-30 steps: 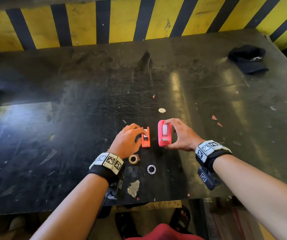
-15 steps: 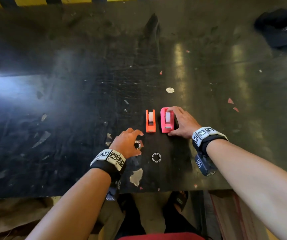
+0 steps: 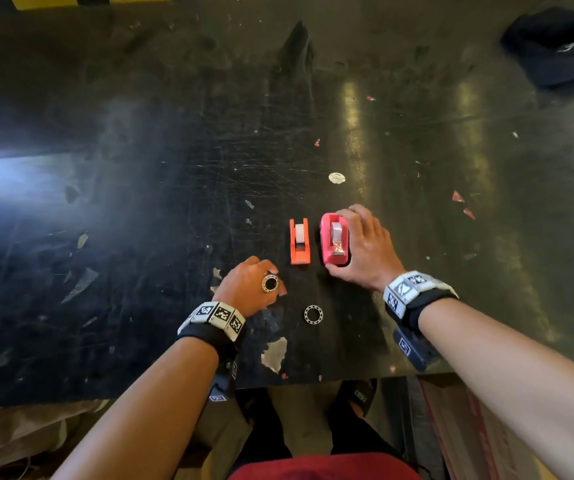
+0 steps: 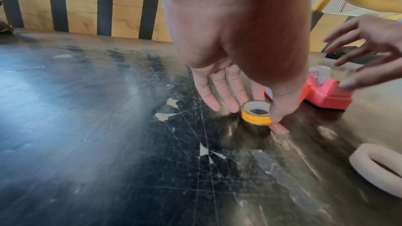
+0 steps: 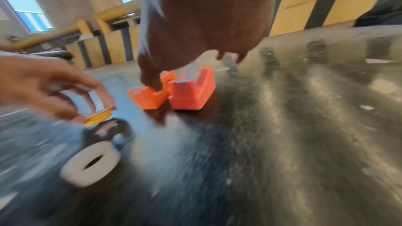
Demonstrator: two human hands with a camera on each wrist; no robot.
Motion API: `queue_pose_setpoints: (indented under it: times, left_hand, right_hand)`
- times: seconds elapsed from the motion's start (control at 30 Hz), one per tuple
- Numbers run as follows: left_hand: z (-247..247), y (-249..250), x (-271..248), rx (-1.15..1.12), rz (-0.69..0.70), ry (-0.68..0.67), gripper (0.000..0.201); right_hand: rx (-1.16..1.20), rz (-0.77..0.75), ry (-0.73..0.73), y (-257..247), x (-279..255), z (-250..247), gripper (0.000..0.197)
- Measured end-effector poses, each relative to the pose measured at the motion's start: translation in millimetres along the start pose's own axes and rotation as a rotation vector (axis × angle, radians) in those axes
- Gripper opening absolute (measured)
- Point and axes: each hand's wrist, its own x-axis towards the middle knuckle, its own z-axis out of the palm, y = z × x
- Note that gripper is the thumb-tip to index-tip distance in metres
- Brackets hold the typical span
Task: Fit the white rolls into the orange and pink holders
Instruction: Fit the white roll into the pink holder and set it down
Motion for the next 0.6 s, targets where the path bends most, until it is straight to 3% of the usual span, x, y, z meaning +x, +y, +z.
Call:
queue_pose_setpoints:
  times: [0.07,0.13,0.2,0.27,0.47,0.6]
  left_hand:
    - [-6,-2,0,-0.02,-0.007,0.011,0.042]
    - [-11,-8,-1,-0.014,-0.017,0.004,0.042]
    - [-13,-14,-2,-0.007,-0.026,-0.013,0.043]
    - [-14,-21,-2,-0.008,-0.027,-0.027,0.045]
    - [-17,-40,-6,-0.038,-0.017,0.003,0.045]
    - [-42,-53,5,-0.042,-0.002,0.058,0.046]
  right_hand:
    - [-0.01,-0.183,0.096,-19,-17,3,0.068]
    - [0.003,-0.297,-0.132,-38,-30,11,0.051]
    - [-0.067,-0.319,-0.417,-50,-35,22,0.055]
    - [-0.137,-0.305,-0.528,-55,-36,33,0.061]
    - [-0.06,-0.294,-0.574,-67,-24,36,0.034]
    - [0.032,-0.3,-0.373,-93,15,17,0.024]
